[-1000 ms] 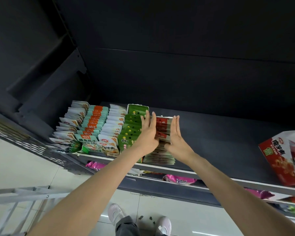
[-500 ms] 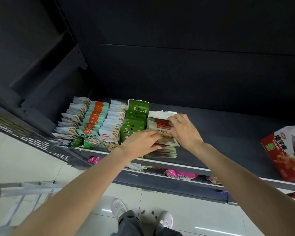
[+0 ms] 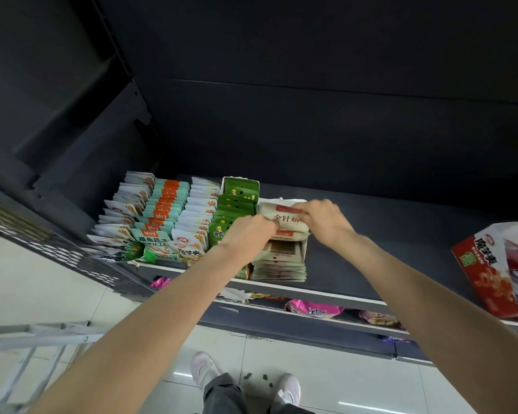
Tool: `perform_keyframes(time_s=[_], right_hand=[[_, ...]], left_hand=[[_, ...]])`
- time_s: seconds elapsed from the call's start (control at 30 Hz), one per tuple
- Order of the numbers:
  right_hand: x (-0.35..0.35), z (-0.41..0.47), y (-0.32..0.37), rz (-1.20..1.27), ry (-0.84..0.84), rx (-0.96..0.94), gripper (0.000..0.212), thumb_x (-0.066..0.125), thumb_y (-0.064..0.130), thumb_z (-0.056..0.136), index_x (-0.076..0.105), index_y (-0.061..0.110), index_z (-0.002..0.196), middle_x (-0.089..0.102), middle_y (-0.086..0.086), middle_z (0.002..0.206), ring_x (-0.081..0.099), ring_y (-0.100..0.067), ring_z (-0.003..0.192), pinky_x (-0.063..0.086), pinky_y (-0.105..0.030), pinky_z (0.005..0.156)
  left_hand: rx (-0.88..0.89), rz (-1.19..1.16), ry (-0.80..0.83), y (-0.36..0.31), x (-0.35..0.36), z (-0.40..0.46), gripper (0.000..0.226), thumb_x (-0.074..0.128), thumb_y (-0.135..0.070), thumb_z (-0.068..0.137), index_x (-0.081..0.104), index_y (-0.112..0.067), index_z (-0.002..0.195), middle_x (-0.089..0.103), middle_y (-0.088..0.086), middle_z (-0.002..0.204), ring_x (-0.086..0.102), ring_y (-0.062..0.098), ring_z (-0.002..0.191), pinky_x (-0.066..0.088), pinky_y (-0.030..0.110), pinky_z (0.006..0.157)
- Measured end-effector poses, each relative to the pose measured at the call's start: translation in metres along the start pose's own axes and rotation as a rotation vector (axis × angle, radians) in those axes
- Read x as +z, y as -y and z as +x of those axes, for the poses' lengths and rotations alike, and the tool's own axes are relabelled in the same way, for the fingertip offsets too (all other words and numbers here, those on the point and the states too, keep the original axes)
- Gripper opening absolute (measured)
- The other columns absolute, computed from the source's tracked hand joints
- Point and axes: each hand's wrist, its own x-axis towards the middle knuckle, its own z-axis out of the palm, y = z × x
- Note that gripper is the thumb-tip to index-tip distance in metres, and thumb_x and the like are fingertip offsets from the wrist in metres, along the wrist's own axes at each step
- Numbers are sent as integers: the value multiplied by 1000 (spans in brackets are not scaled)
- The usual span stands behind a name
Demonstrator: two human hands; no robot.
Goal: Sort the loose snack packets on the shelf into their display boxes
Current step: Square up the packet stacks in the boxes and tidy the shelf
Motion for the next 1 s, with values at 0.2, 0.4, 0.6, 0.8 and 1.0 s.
perform_keyframes(time_s=[0.2, 0.4, 0.6, 0.8, 1.0], right_hand=[[-19, 3, 0, 343, 310, 39, 36, 43, 23, 95, 52, 30, 130, 53, 2, 134, 49, -17, 122, 38, -36, 105], [5, -12, 1, 104, 197, -108, 54, 56, 30, 92, 34, 25, 141, 49, -5, 135, 48, -22, 121, 41, -35, 101], [12, -9, -2, -43, 170, -129, 46, 44, 14, 97, 35, 28, 140, 58, -12, 124, 57, -30, 107, 49, -44, 89], [14, -9, -4, -66, 166, -143, 47, 42, 15, 98, 33, 30, 141, 57, -12, 124, 57, -29, 106, 50, -43, 89], [13, -10, -4, -40, 179, -144, 49, 47, 14, 96, 34, 28, 141, 58, -12, 124, 58, -29, 106, 50, -42, 90]], left_hand=[[-64, -134, 20, 8, 0, 4, 32, 46, -10, 96, 45, -10, 128, 63, 13, 100, 65, 24, 80, 57, 34, 73], [-5, -176, -302, 6, 9, -12, 28, 58, -12, 88, 52, -6, 115, 59, 9, 112, 59, 25, 99, 52, 33, 80], [380, -8, -138, 5, 17, -25, 42, 60, -32, 87, 53, -10, 122, 60, 6, 119, 62, 17, 104, 53, 28, 82], [231, 81, 93, 0, 22, -14, 33, 37, -19, 99, 46, -16, 130, 59, 7, 123, 64, 27, 100, 53, 39, 78], [165, 21, 166, -7, 14, 0, 27, 44, -6, 92, 59, -9, 114, 64, 13, 102, 62, 25, 82, 51, 32, 67]])
